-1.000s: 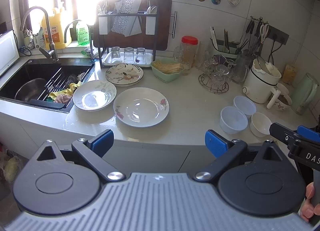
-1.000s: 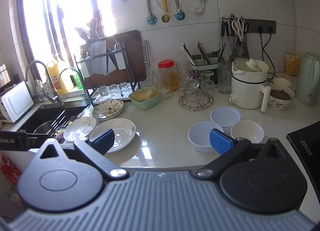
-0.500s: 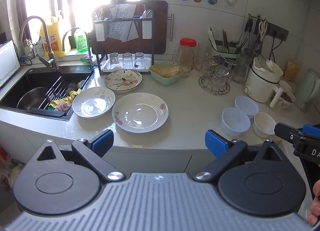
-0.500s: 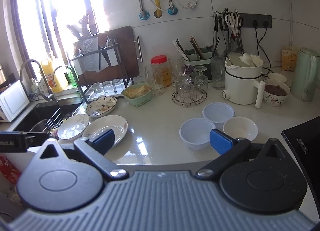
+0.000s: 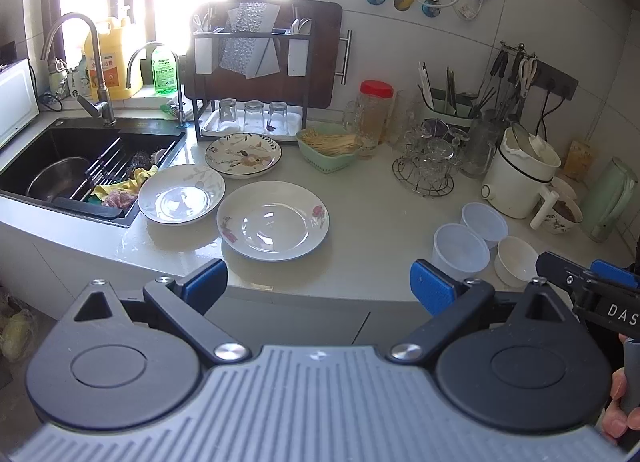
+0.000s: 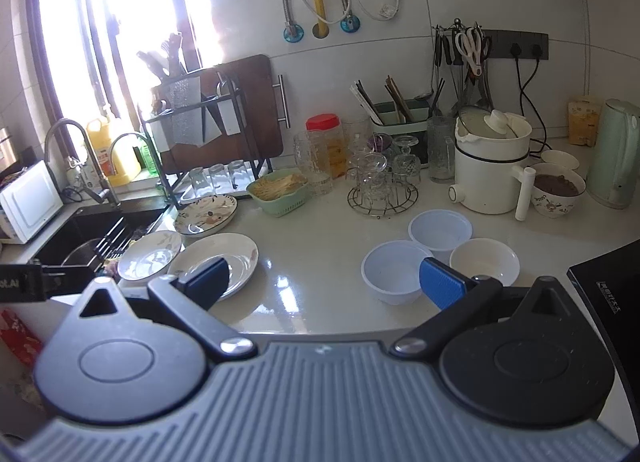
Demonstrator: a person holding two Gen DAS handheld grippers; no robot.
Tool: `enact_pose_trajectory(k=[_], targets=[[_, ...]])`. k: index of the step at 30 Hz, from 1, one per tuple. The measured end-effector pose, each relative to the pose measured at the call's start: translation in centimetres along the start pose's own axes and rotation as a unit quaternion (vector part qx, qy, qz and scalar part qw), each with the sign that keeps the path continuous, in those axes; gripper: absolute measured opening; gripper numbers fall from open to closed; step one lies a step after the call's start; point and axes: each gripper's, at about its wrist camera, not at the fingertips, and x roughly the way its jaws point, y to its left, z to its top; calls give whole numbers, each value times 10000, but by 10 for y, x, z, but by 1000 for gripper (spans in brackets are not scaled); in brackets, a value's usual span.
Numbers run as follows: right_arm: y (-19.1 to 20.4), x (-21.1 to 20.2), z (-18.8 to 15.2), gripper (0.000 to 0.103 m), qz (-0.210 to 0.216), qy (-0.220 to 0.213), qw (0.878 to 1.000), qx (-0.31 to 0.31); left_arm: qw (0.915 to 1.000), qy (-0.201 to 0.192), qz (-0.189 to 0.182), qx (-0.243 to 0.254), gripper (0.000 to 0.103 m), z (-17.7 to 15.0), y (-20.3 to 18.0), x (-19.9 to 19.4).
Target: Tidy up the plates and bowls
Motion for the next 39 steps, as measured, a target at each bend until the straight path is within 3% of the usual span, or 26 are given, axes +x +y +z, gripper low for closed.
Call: enact_pose_trajectory(k=[20,28,34,39], targets=[[4,7,3,103,111,57,9999,0,10000,13,-4,-15,100,6,3,7],[2,14,5,103,-64,131,9999,-2,9999,124,-63,85,100,14,-3,26],[3,18,13,103,144,115,9998,-76,9998,185,-93,33,100,28,-2,47],[7,33,14,103,192,147,9996,-130,9983,273,-488,146,100,43,-1,79]])
